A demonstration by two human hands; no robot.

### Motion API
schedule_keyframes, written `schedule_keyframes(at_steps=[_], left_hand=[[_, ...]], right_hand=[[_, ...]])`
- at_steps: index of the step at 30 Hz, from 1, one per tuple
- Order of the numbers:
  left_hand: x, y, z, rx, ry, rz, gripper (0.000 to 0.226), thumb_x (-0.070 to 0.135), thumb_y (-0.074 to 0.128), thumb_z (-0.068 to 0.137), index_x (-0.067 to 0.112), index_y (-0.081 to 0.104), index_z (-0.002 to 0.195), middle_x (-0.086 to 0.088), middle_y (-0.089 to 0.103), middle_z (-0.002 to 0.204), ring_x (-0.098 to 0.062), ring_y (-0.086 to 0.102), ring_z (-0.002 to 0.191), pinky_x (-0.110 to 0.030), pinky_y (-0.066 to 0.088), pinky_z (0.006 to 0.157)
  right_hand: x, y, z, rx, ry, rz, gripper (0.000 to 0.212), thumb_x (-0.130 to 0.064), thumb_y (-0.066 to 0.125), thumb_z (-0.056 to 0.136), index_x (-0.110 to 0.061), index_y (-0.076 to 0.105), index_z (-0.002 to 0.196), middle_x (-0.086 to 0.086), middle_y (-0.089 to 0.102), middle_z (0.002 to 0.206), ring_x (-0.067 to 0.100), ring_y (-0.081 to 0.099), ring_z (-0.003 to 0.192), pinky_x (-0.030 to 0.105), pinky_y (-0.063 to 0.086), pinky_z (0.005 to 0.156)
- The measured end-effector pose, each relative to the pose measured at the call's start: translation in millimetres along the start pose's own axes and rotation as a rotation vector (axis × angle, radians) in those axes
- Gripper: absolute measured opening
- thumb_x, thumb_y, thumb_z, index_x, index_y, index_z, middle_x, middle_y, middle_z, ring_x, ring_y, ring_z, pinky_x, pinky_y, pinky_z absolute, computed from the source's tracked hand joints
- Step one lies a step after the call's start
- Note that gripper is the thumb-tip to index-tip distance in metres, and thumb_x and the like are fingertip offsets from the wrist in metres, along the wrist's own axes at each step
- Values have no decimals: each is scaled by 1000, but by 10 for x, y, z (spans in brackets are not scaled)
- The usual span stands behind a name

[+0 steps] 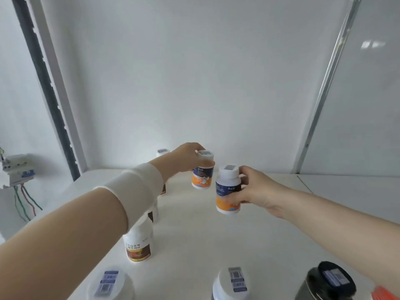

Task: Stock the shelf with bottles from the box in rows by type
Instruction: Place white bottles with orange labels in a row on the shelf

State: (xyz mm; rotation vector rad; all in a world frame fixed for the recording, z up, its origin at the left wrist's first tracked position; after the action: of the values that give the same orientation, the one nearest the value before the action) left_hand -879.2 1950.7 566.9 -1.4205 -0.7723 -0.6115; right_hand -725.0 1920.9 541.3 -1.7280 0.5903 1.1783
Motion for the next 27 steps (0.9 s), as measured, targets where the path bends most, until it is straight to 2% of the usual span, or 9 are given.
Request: schedule_keyframes(at_steps=[2, 5, 10, 14, 21, 24, 27], left_hand=[[-85, 70, 250, -38, -19, 25, 43, 29, 73, 74, 17, 55, 111, -5, 58, 106, -25, 62, 100, -38, 52, 94], [-180, 160, 559, -65, -26, 21, 34, 22, 71, 79, 16, 54, 108, -7, 56, 107, -26, 61, 100, -38, 54, 90], [-237, 287, 868, -91, -27, 16, 33, 18, 69, 82, 13, 51, 110, -6, 54, 104, -23, 58, 90, -29, 54, 77], [-253, 333, 1024, -107, -36, 38, 43, 16, 70, 82, 8, 50, 120, -7, 53, 106, -24, 57, 91, -34, 54, 86], [-314, 365, 1126, -131, -40, 41, 36, 16, 69, 82, 11, 49, 111, -8, 54, 108, -26, 59, 92, -38, 54, 89], [-313, 389, 1135, -144, -29, 28, 36, 15, 69, 82, 11, 48, 111, -9, 53, 109, -25, 59, 91, -37, 55, 89], [-315, 394, 1122, -142, -26, 20, 35, 16, 68, 82, 13, 48, 111, -7, 53, 108, -23, 57, 89, -33, 54, 82]], right_hand=[[95, 51, 232, 13, 26, -38, 53, -2, 77, 69, -16, 49, 113, -1, 59, 96, 19, 59, 91, 34, 51, 87], [184, 108, 514, 27, 41, -57, 54, -2, 75, 70, -16, 46, 114, -5, 55, 93, 19, 56, 93, 30, 47, 81], [275, 120, 828, 59, 56, -113, 59, -3, 74, 71, -16, 41, 117, 0, 54, 107, 20, 54, 99, 33, 48, 84], [324, 129, 979, 66, 53, -150, 61, -6, 75, 71, -12, 39, 120, 1, 53, 110, 23, 55, 107, 35, 47, 91], [421, 231, 1087, 36, 59, -185, 65, -11, 77, 69, -13, 36, 120, 6, 55, 120, 25, 55, 111, 38, 48, 93], [431, 232, 1085, 46, 55, -175, 65, -9, 75, 71, -13, 36, 122, 5, 54, 120, 24, 55, 111, 37, 48, 92], [439, 245, 1084, 57, 53, -156, 64, -8, 75, 71, -13, 35, 122, 5, 54, 118, 24, 56, 108, 37, 49, 90]])
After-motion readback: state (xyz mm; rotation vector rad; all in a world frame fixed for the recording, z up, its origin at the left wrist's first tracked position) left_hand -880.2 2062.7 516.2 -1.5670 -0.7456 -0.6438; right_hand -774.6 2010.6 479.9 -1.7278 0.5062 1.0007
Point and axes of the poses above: each hand's wrist, its own z-axis towards the middle knuckle, its own y-axis out of the palm, x = y × z, the point moved 10 cm from there along z, towards the middle knuckle
